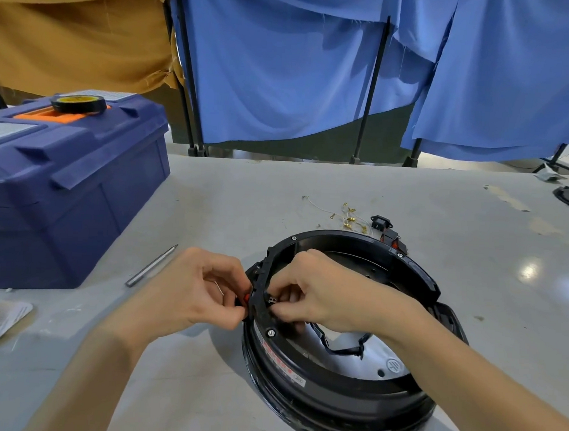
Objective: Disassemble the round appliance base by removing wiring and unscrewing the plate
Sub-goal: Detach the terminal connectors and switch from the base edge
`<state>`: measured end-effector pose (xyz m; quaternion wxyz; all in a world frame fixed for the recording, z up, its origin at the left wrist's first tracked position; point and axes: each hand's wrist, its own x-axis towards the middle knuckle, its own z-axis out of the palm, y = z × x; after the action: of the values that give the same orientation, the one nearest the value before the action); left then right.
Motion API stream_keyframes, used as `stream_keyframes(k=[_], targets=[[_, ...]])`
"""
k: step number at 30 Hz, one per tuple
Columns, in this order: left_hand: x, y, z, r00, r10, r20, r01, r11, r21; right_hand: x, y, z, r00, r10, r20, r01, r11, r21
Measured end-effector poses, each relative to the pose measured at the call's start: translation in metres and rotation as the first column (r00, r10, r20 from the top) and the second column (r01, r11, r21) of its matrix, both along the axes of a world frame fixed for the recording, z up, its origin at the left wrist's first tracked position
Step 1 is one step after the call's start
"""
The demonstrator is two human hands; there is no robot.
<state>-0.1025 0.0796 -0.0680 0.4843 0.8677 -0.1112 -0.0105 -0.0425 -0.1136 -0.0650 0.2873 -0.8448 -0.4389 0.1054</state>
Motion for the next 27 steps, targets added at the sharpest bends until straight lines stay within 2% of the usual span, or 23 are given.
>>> stream_keyframes(k=[21, 25, 27], targets=[[0.0021, -0.0058, 0.0, 1.0, 0.011, -0.005, -0.011, 1.0, -0.017, -0.0049, 0.0006, -0.0053, 0.999, -0.031, 0.012, 0.03, 0.996, 0.08], [0.0012, -0.0066, 0.0009, 1.0, 0.018, -0.01, -0.018, 1.0, -0.01, -0.0037, 0.0004, -0.0014, 0.998, -0.061, -0.028, 0.063, 0.996, 0.059], [0.0004, -0.0064, 0.0013, 1.0, 0.013, -0.009, -0.013, 1.0, -0.004, -0.004, 0.0007, 0.0005, 0.997, -0.069, 0.018, 0.068, 0.997, 0.037]])
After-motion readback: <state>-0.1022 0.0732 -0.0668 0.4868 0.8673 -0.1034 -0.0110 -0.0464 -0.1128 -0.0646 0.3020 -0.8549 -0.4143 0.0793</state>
